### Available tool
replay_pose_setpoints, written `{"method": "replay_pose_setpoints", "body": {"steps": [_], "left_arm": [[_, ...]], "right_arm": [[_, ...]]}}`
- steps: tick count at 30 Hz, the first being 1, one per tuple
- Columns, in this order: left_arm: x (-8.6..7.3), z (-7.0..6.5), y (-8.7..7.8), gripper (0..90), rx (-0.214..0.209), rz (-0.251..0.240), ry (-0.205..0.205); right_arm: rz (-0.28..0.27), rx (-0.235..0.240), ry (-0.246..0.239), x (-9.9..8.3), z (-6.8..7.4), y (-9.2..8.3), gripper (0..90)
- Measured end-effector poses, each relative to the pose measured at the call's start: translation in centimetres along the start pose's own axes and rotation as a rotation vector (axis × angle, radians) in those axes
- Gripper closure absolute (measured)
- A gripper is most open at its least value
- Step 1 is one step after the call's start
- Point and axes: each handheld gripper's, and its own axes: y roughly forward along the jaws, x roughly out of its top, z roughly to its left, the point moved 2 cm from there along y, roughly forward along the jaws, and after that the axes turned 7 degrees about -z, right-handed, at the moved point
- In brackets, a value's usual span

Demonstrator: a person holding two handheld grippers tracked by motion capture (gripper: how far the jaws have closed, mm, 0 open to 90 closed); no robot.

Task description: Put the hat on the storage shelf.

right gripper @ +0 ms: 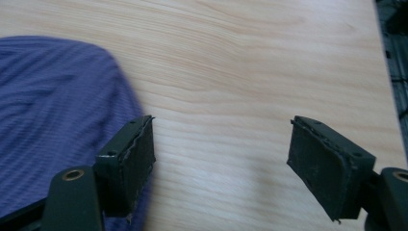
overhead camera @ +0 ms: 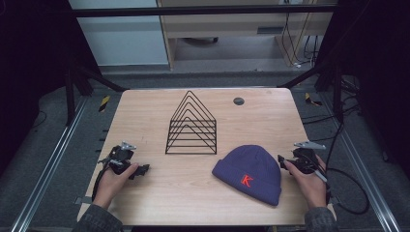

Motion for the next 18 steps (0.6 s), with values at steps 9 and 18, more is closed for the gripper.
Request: {"method": "replay_pose_setpoints", "body": {"steps": [9,18], "left_arm": [[-0.1,0.0,0.0,1.4,-0.002,-0.005,0.002],[-0.1,0.1,0.0,0.8,-0.011,0.000,0.012]], "right_arm": [[0.106,0.117,-0.109,4.0,2.4,1.0,25.5],[0.181,0.192,-0.175,6.5,3.9,1.9,40.6]]}}
